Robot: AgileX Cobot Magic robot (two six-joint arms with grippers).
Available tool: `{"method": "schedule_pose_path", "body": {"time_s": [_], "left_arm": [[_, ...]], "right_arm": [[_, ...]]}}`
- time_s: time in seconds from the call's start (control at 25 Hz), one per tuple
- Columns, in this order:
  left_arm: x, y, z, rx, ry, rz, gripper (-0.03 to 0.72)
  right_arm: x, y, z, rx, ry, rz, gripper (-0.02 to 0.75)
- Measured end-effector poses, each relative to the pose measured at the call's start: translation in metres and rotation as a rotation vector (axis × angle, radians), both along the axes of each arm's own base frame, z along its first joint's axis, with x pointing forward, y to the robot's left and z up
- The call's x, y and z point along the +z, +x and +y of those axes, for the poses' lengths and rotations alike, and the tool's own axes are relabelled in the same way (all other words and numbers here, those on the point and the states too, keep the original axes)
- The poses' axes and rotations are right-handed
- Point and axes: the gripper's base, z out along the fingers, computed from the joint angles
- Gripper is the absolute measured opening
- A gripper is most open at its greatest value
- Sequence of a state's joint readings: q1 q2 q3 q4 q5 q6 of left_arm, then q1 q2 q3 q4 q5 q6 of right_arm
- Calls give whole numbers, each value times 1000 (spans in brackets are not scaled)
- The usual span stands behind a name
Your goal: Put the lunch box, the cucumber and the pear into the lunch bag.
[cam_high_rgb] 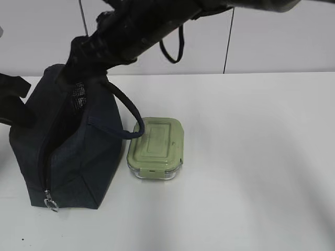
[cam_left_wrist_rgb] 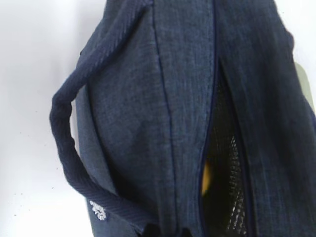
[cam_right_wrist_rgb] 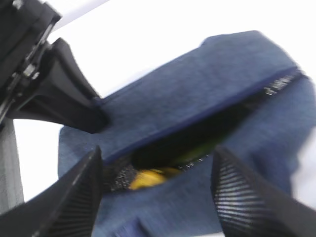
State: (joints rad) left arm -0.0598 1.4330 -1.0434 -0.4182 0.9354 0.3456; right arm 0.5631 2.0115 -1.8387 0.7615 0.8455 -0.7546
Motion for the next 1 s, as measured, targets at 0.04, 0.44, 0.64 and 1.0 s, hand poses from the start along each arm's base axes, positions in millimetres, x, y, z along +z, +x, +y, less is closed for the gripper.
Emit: {"method": "schedule_pose_path", "body": {"time_s": [0.04,0.44,0.64,1.0], "left_arm": [[0,0,0,0,0,0,13],[0,0,1,-3,11,-1,13],[0,0,1,-4,13,-1,13],[0,0,1,-6,13,3,13]], "right_arm": [[4,4,-11,-38,-4,10,523],[-94,21,-142,-507,43,544,444],[-120,14,-149,-534,114,624,450],[-168,21,-143,-556,156,755,580]]}}
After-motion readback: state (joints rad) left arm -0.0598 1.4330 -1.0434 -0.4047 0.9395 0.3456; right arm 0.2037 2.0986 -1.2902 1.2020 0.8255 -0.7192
